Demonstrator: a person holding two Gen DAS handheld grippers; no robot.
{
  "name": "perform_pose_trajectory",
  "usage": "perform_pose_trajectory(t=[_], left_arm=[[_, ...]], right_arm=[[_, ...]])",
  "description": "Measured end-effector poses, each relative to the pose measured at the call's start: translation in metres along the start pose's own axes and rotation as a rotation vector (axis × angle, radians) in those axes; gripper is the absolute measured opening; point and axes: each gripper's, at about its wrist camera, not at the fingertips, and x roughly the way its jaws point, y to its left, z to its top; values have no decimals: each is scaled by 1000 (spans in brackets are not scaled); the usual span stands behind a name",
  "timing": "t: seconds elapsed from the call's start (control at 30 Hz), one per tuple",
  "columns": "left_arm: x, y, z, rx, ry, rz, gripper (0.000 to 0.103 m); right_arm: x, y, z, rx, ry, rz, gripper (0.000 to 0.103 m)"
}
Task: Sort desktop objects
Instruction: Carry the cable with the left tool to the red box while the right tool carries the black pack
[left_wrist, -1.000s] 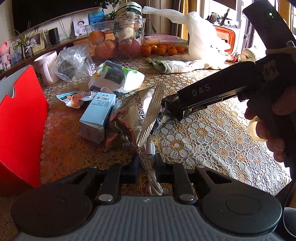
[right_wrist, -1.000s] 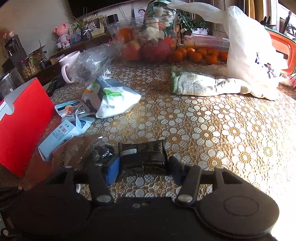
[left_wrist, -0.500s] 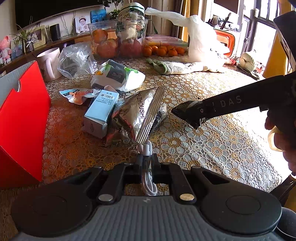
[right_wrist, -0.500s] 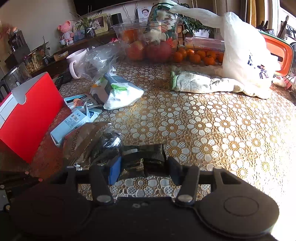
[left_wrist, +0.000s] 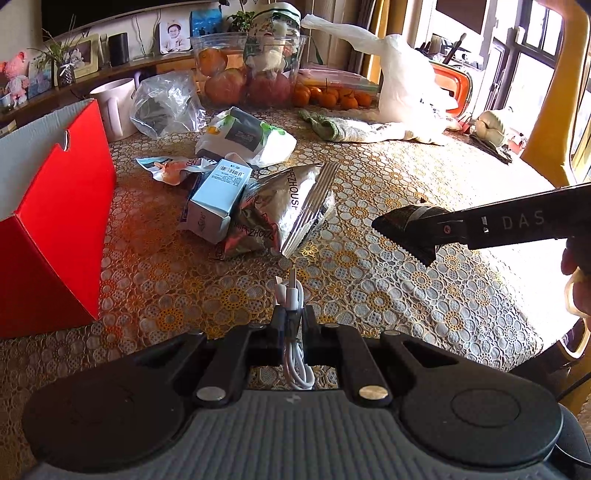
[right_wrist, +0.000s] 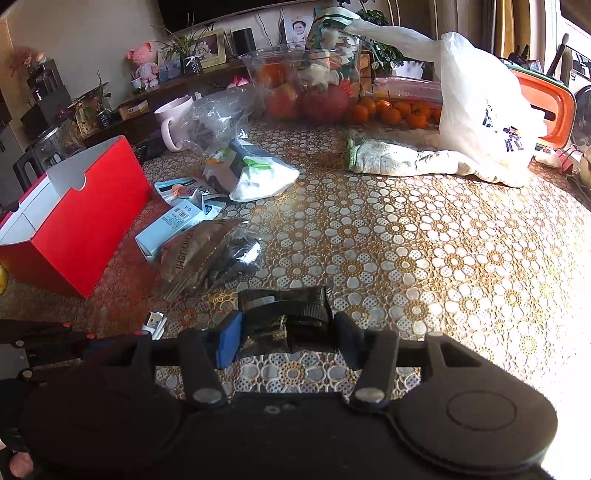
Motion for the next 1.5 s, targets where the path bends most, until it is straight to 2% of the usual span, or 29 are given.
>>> perform_pose_trajectory(t=[0.33,0.77,1.03,1.27,1.5], left_arm=[[-31,14,2,-69,-6,-7,8],[-99,43,15,-81,-78,22,8],[-137,80,26,-114,-103,38,8],[-158,124,38,-139,-128,97,8],[-163,170,45,-145,-119,164,8]], right_arm=[[-26,23,-6,-47,1,9,53],[-66,75,12,-156,-62,113,53],[-77,112,31,-222,-78,180,53],[-74,148,55,-274,-94,234,53],[-64,188,73,-364,-102,253,53]])
